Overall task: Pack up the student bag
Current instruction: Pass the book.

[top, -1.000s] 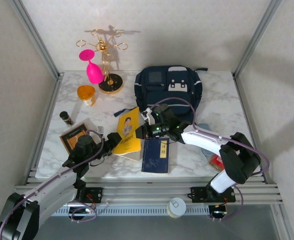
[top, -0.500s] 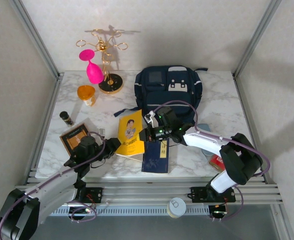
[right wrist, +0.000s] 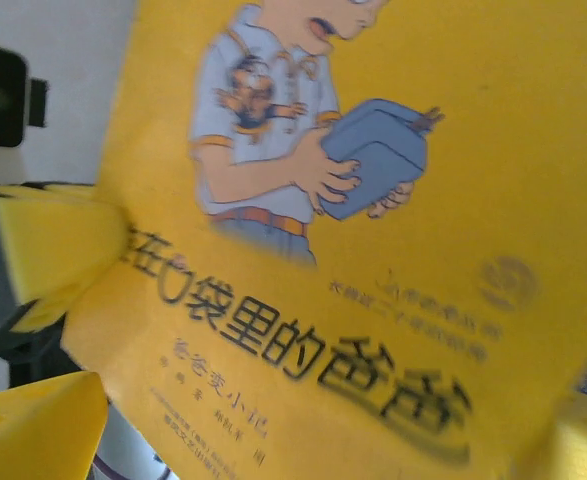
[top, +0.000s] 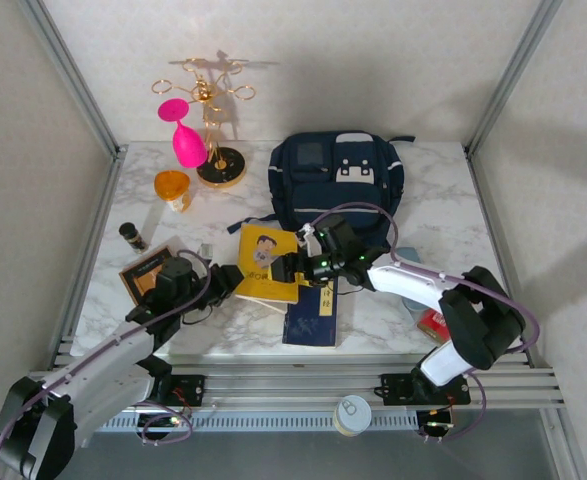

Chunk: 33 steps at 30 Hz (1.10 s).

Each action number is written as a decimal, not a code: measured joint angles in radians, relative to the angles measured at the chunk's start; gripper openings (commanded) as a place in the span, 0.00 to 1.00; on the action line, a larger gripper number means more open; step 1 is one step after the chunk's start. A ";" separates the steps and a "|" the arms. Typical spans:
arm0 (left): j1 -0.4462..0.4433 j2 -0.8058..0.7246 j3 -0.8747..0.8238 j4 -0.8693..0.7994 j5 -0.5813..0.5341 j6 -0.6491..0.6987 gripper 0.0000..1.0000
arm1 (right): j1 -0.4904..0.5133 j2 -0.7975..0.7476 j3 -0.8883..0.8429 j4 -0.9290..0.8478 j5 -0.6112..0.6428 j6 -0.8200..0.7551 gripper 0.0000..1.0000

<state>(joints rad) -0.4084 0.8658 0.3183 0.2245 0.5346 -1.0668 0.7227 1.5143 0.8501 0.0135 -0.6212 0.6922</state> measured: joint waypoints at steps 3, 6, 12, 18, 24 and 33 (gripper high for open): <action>-0.010 0.000 0.071 -0.012 0.000 -0.007 0.00 | -0.051 -0.086 -0.036 0.010 -0.013 0.037 0.99; -0.030 0.001 0.140 -0.013 -0.002 -0.024 0.00 | -0.104 -0.167 -0.069 0.049 -0.047 0.082 0.99; -0.101 0.064 0.269 0.066 -0.004 -0.063 0.00 | -0.158 -0.260 -0.111 0.173 -0.142 0.176 0.99; -0.171 0.143 0.295 0.182 -0.035 -0.105 0.00 | -0.201 -0.309 -0.187 0.380 -0.238 0.330 0.99; -0.192 0.188 0.304 0.132 -0.083 -0.053 0.00 | -0.246 -0.393 -0.192 0.438 -0.264 0.417 0.74; -0.195 0.215 0.322 0.105 -0.090 0.006 0.00 | -0.272 -0.396 -0.201 0.367 -0.247 0.419 0.29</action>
<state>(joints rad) -0.6033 1.0809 0.6403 0.3290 0.4446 -1.0607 0.4511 1.1183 0.6491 0.3801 -0.8684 1.1110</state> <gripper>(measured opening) 0.130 0.369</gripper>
